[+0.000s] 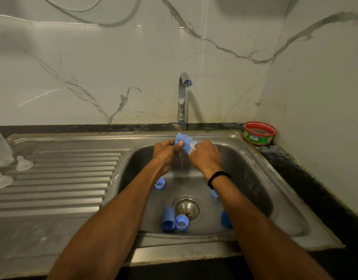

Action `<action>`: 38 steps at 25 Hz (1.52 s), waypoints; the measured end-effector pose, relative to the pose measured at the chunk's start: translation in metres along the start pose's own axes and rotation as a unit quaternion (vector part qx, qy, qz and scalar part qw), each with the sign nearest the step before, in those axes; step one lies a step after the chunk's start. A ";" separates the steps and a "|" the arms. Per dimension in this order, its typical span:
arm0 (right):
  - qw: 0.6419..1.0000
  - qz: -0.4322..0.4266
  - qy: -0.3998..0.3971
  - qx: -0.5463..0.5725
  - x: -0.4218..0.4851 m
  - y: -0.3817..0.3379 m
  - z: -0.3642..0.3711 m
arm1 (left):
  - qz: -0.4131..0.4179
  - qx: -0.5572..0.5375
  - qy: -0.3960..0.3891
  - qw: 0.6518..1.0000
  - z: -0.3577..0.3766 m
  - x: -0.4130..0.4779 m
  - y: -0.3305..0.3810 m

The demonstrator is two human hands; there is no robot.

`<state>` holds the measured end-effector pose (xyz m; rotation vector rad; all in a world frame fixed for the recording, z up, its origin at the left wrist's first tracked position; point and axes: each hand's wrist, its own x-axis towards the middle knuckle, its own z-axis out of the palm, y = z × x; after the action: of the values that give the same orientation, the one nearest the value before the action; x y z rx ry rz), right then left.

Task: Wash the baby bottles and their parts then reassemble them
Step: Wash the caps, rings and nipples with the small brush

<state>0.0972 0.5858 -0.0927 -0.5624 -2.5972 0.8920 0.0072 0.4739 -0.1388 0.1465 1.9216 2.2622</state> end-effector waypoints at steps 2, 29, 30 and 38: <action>1.000 0.016 -0.003 -0.004 0.002 0.002 -0.004 | -0.015 0.005 -0.015 1.000 0.005 0.002 -0.004; 0.999 -0.016 -0.022 -0.018 -0.010 -0.003 -0.007 | -0.124 -0.105 0.044 0.986 0.021 -0.004 0.001; 1.000 -0.014 -0.022 -0.015 -0.010 -0.003 -0.007 | -0.124 -0.105 0.036 0.986 0.023 -0.006 0.000; 0.999 0.011 -0.040 -0.010 -0.007 -0.005 -0.005 | -0.138 -0.099 0.028 0.985 0.029 -0.013 0.004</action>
<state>0.1039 0.5817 -0.0871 -0.5721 -2.6806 0.9136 0.0247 0.4992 -0.1298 -0.1990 1.6114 2.2698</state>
